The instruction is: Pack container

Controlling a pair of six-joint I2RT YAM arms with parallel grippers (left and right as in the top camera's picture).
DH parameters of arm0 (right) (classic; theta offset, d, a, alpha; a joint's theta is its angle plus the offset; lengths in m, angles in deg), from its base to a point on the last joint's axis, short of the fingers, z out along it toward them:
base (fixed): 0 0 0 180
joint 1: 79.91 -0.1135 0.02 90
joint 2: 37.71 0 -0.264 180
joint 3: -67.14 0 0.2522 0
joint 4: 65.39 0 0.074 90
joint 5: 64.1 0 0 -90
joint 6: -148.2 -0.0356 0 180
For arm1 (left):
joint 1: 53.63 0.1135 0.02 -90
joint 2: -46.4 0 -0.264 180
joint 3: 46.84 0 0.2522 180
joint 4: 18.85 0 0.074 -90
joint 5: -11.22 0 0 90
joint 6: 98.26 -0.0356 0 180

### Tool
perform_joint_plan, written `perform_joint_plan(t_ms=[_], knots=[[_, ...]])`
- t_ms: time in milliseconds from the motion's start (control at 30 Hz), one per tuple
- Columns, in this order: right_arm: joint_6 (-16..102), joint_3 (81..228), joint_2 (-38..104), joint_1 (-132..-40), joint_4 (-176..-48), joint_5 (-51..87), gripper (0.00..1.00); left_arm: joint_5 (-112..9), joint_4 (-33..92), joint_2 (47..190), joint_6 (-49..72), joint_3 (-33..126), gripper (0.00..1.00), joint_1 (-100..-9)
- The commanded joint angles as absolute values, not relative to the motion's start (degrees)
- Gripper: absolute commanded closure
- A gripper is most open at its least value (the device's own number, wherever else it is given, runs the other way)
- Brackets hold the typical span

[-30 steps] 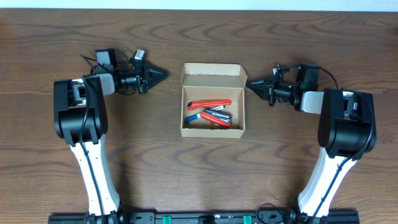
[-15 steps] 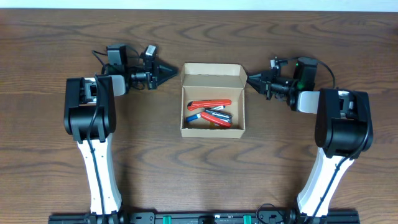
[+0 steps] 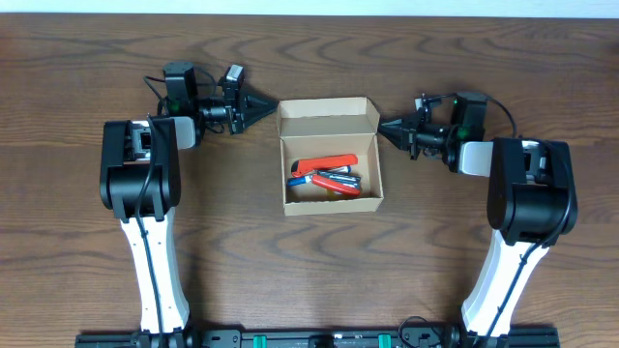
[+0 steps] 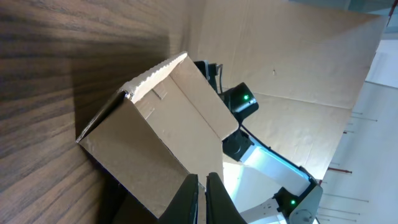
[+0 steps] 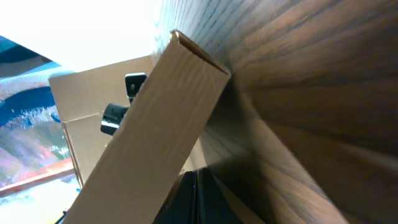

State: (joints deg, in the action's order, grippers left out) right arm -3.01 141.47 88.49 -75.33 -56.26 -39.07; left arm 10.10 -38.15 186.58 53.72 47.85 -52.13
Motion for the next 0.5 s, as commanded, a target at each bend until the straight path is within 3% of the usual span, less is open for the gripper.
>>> perform_joint_plan(t_ms=[0,467], knots=[[-1.7,141.5,89.3,-74.7,-56.5,-38.9,0.99,11.8,-38.3,187.5,54.4,48.1,0.94,-51.8],[4.6,141.5,89.4,-75.3,-63.8,-36.0,0.99,10.5,-35.1,187.5,52.0,48.0,0.94,-51.7]])
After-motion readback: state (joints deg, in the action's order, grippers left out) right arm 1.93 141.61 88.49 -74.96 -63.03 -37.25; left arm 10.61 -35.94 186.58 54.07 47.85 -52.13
